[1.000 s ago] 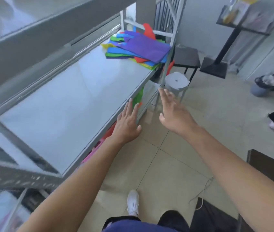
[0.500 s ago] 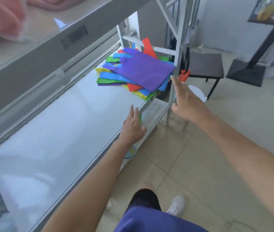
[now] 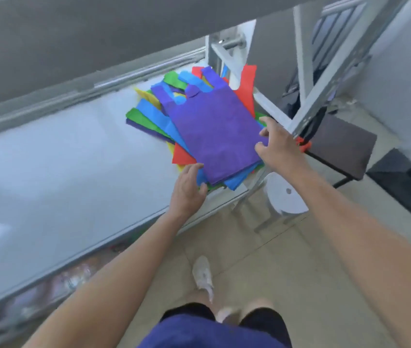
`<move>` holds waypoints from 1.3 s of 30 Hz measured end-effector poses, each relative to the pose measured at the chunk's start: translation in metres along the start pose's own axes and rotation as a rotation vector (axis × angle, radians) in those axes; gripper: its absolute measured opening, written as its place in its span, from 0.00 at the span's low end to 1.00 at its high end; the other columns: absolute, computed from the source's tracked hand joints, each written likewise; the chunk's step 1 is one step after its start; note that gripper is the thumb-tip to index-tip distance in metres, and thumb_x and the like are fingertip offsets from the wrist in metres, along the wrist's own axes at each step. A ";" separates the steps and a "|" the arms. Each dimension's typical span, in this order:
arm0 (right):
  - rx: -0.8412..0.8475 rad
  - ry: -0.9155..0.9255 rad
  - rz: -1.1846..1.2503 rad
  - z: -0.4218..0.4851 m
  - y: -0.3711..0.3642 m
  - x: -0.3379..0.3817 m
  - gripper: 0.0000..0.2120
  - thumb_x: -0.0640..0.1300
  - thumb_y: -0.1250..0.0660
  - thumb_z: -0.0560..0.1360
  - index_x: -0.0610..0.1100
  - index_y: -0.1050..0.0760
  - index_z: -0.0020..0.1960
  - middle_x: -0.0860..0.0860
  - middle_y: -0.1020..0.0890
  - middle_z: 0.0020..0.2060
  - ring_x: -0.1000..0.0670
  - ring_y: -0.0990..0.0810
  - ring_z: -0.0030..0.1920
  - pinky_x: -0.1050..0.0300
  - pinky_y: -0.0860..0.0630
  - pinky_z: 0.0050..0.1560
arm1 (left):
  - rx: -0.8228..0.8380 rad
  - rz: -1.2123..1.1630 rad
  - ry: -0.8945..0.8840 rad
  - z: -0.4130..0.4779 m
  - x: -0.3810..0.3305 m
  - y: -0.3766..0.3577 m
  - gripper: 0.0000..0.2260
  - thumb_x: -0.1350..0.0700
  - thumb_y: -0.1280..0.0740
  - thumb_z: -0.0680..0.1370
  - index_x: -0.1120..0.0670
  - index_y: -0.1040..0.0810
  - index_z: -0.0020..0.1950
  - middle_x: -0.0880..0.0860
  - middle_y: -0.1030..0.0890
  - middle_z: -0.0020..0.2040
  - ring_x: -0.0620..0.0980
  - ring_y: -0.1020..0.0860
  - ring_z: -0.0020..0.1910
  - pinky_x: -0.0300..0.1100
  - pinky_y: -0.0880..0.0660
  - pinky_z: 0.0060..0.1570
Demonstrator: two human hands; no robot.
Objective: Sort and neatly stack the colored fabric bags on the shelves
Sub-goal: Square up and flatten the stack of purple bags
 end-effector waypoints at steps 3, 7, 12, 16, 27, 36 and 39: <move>0.140 -0.017 0.027 0.044 -0.014 -0.015 0.31 0.39 0.35 0.78 0.42 0.37 0.80 0.44 0.23 0.66 0.44 0.24 0.66 0.58 0.32 0.62 | -0.027 -0.087 0.190 0.009 -0.002 -0.013 0.25 0.62 0.32 0.73 0.60 0.28 0.71 0.56 0.23 0.64 0.57 0.24 0.63 0.53 0.27 0.67; 0.260 -0.080 0.057 0.099 -0.039 -0.037 0.32 0.42 0.35 0.79 0.43 0.39 0.81 0.43 0.25 0.71 0.42 0.25 0.70 0.51 0.29 0.68 | -0.138 -0.213 0.482 0.024 -0.001 -0.017 0.23 0.60 0.31 0.75 0.58 0.29 0.69 0.54 0.25 0.61 0.55 0.23 0.60 0.52 0.26 0.65; 0.277 -0.097 0.086 0.127 -0.068 -0.050 0.37 0.44 0.31 0.76 0.40 0.41 0.81 0.37 0.29 0.71 0.36 0.29 0.72 0.46 0.31 0.71 | -0.263 -0.467 0.837 0.021 -0.004 -0.030 0.14 0.57 0.32 0.75 0.57 0.25 0.60 0.52 0.19 0.49 0.51 0.21 0.43 0.41 0.26 0.42; 0.246 -0.093 0.051 0.137 -0.071 -0.057 0.39 0.47 0.30 0.76 0.40 0.44 0.81 0.36 0.30 0.71 0.35 0.32 0.73 0.42 0.31 0.71 | -0.325 -0.350 0.904 0.023 -0.004 -0.024 0.09 0.51 0.31 0.77 0.58 0.22 0.45 0.53 0.21 0.37 0.60 0.17 0.46 0.42 0.32 0.31; 0.289 -0.022 -0.012 0.129 -0.075 -0.065 0.37 0.52 0.30 0.77 0.43 0.41 0.80 0.39 0.33 0.72 0.37 0.35 0.73 0.38 0.32 0.69 | -0.380 -0.639 0.883 0.028 -0.016 -0.038 0.05 0.60 0.31 0.80 0.57 0.17 0.55 0.53 0.17 0.50 0.53 0.19 0.45 0.44 0.19 0.42; 0.555 -0.056 0.219 0.102 -0.093 -0.089 0.19 0.62 0.31 0.77 0.46 0.24 0.51 0.50 0.22 0.42 0.46 0.19 0.42 0.50 0.22 0.52 | -0.106 -1.247 0.943 -0.051 -0.025 -0.048 0.06 0.61 0.33 0.73 0.52 0.19 0.46 0.50 0.18 0.39 0.47 0.20 0.31 0.38 0.26 0.30; 0.723 -0.100 0.217 0.083 -0.096 -0.088 0.24 0.66 0.31 0.76 0.45 0.31 0.42 0.47 0.26 0.34 0.46 0.22 0.29 0.46 0.16 0.45 | -0.056 -1.247 0.936 -0.075 -0.019 -0.046 0.06 0.59 0.34 0.75 0.54 0.17 0.49 0.53 0.15 0.46 0.53 0.16 0.41 0.41 0.20 0.38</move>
Point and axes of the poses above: each hand's wrist, its own z-axis towards the middle knuckle, its own y-axis out of the back of the hand, x = y × z, the point moved 8 cm from there along z, towards the middle knuckle
